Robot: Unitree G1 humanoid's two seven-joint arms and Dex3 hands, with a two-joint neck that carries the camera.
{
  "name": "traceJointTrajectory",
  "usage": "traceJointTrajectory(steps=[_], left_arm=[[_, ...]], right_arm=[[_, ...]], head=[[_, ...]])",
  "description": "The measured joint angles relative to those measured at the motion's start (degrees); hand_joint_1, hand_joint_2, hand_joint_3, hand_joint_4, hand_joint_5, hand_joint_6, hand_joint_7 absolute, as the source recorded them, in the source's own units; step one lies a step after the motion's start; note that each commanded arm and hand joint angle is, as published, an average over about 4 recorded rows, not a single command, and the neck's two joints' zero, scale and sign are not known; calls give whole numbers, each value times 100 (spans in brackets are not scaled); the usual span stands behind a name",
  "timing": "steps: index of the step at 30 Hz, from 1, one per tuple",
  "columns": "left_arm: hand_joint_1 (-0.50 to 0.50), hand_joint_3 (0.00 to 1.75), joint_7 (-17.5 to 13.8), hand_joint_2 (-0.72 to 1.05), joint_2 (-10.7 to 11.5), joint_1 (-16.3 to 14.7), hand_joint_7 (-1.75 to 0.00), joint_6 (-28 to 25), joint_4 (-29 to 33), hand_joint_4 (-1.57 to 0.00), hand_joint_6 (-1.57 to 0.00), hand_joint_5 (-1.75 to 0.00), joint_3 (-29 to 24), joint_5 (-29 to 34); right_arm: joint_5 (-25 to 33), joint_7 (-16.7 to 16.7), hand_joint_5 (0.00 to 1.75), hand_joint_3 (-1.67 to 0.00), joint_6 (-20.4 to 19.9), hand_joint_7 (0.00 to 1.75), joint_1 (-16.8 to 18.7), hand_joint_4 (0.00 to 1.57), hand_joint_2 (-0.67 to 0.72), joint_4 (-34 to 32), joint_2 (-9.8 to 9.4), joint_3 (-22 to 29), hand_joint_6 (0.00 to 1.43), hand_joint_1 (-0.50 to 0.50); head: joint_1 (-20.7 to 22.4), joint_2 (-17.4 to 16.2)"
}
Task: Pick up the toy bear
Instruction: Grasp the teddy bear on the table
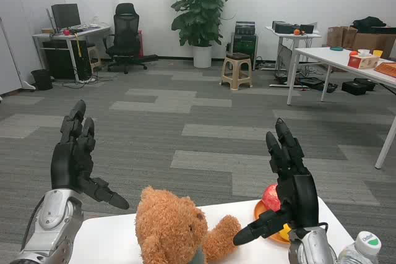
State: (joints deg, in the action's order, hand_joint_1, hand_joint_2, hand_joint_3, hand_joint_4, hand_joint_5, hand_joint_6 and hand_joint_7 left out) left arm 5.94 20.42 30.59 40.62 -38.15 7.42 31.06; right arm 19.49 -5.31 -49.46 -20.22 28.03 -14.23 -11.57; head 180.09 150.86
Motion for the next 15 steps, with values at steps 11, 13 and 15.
traceJointTrajectory(steps=[11,13,15], left_arm=[[-50,9,-323,-24,91,-615,-21,218,1138,0,0,0,160,832],[-50,9,-323,-19,91,-621,-21,218,1142,0,0,0,160,832],[-50,9,-323,-24,92,-630,-21,218,1150,0,0,0,160,833]], right_arm=[[-12,-360,0,0,-298,0,229,0,47,-873,137,153,0,-38],[-12,-361,0,0,-298,0,229,0,47,-873,138,151,0,-38],[-12,-362,0,0,-298,0,230,0,47,-873,138,150,0,-38]], head=[[-129,-263],[-120,-256],[-114,-253]])
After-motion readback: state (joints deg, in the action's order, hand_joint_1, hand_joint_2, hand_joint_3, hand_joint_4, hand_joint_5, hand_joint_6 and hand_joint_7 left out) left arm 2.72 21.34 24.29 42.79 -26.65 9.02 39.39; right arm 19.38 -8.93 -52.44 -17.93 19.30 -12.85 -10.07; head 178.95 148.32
